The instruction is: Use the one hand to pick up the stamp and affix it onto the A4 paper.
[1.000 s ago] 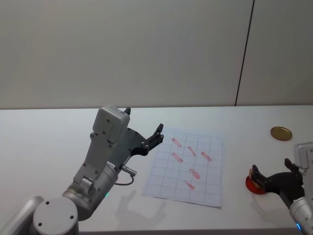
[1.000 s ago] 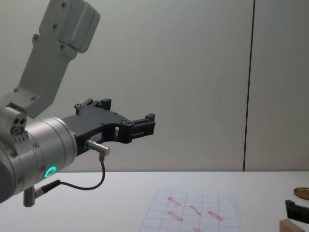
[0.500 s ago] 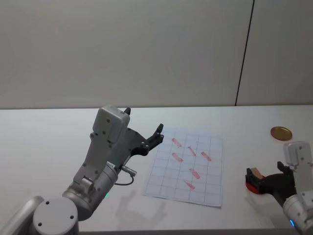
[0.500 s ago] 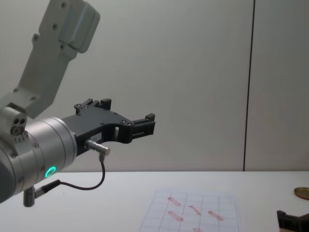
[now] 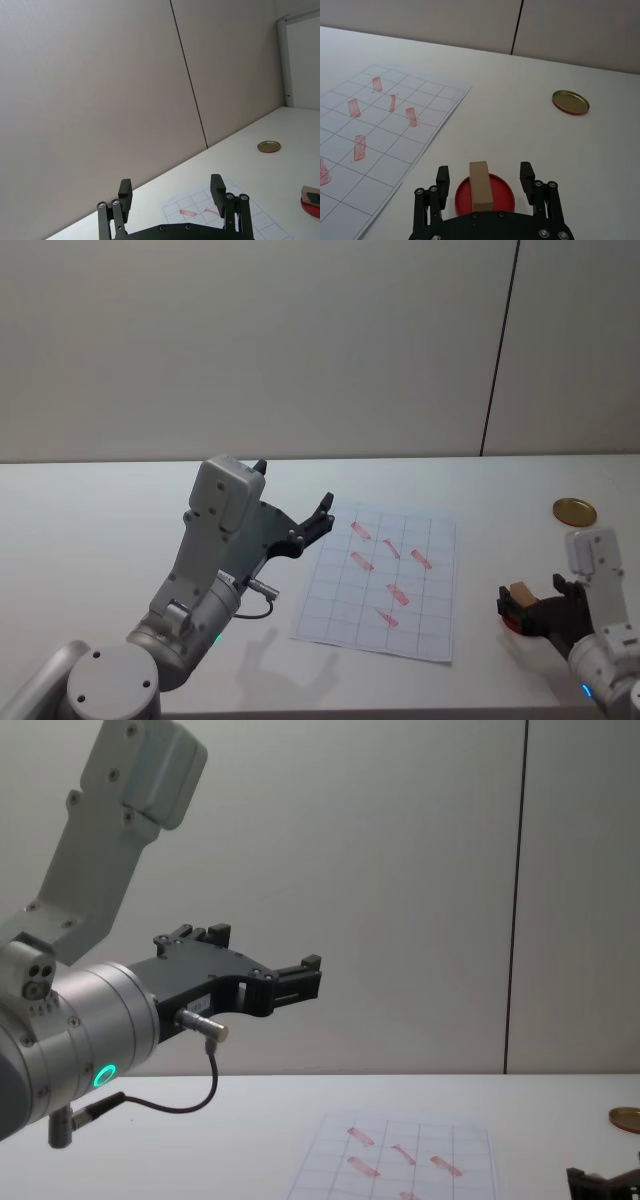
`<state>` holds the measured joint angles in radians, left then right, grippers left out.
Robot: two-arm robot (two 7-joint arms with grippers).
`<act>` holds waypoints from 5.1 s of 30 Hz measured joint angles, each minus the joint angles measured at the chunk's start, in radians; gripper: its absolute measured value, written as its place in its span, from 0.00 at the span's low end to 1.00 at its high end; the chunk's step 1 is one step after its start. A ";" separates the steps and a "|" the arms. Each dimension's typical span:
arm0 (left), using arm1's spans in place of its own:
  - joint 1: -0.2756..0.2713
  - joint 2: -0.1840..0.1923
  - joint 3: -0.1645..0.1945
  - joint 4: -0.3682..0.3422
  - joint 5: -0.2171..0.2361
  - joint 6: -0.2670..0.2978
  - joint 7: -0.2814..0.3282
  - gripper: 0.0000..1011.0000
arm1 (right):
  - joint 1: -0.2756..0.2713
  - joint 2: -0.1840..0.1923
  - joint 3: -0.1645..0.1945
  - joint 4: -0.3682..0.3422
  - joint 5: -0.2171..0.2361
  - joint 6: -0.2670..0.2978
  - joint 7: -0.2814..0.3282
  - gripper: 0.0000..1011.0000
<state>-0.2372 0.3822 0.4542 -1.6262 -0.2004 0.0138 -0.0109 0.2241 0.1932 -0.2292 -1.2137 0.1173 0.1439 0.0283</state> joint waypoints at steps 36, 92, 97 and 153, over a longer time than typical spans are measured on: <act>0.000 0.000 0.000 0.000 0.000 0.000 0.000 0.98 | 0.021 -0.012 0.005 0.027 -0.031 0.045 -0.013 0.19; 0.000 0.000 0.000 0.000 0.000 0.000 0.000 0.98 | 0.012 -0.021 0.021 -0.001 -0.020 0.016 -0.035 0.19; 0.000 0.000 0.000 0.000 0.000 0.000 0.000 0.98 | 0.000 -0.020 0.017 -0.060 -0.031 -0.001 -0.024 0.19; 0.000 0.000 0.000 0.000 0.000 0.000 0.000 0.98 | 0.194 -0.153 -0.078 0.216 -0.205 -0.057 0.105 0.19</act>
<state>-0.2372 0.3821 0.4542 -1.6262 -0.2004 0.0138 -0.0109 0.4177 0.0398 -0.3071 -0.9973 -0.0882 0.0874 0.1336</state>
